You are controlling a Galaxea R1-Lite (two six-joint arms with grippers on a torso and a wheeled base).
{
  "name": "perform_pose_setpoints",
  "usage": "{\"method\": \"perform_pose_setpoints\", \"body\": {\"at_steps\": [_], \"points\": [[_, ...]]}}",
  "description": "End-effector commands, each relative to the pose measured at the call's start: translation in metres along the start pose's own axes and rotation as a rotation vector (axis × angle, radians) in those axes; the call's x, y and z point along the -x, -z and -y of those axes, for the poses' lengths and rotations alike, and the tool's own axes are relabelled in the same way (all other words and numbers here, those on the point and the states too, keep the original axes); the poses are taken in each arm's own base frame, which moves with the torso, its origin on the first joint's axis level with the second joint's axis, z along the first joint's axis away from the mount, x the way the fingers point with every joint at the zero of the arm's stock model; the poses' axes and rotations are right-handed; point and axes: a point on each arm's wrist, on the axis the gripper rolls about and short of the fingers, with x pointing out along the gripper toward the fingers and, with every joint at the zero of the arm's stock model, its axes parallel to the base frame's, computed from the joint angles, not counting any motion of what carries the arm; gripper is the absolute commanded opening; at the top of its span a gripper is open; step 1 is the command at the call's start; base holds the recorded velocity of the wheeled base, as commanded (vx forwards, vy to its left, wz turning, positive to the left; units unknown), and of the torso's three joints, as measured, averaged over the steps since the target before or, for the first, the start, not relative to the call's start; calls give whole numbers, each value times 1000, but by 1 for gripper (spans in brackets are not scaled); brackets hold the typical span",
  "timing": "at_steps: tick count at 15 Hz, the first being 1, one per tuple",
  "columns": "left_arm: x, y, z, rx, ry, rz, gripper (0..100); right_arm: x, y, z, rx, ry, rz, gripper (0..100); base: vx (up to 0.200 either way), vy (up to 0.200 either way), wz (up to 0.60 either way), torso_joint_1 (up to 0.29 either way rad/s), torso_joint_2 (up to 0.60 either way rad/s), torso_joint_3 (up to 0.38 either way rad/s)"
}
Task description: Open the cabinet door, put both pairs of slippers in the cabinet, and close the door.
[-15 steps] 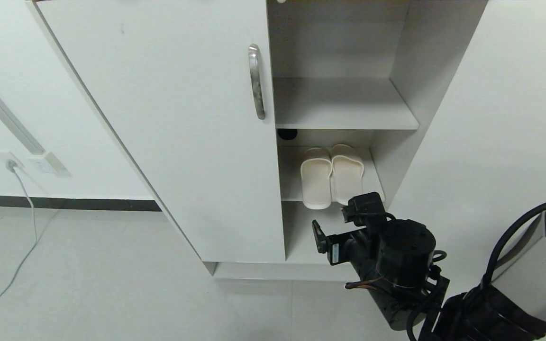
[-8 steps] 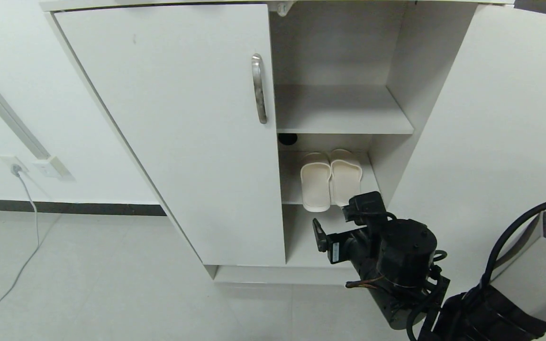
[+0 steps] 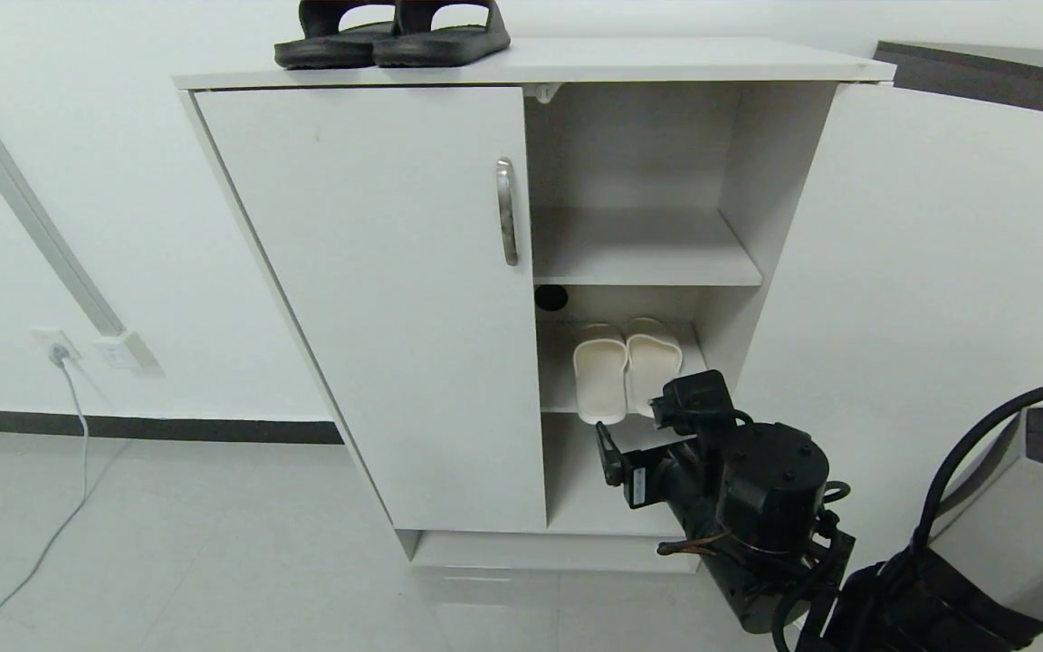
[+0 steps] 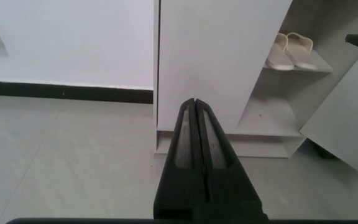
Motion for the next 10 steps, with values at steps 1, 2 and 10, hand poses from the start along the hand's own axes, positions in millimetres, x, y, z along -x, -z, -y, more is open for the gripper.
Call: {"method": "perform_pose_setpoints", "body": {"at_steps": [1,2,10], "points": [[0,0,0,-1,-1,1,0,0,2,0,4,1,-5,100,0,0,0,-12,7,76],[0,0,0,0,-1,-2,0,-1,2,0,3,1,-4,100,0,0,0,0,0,0],[0,0,0,2,-1,-1,0,0,3,-1,5,0,-8,100,0,0,0,0,0,0]]}}
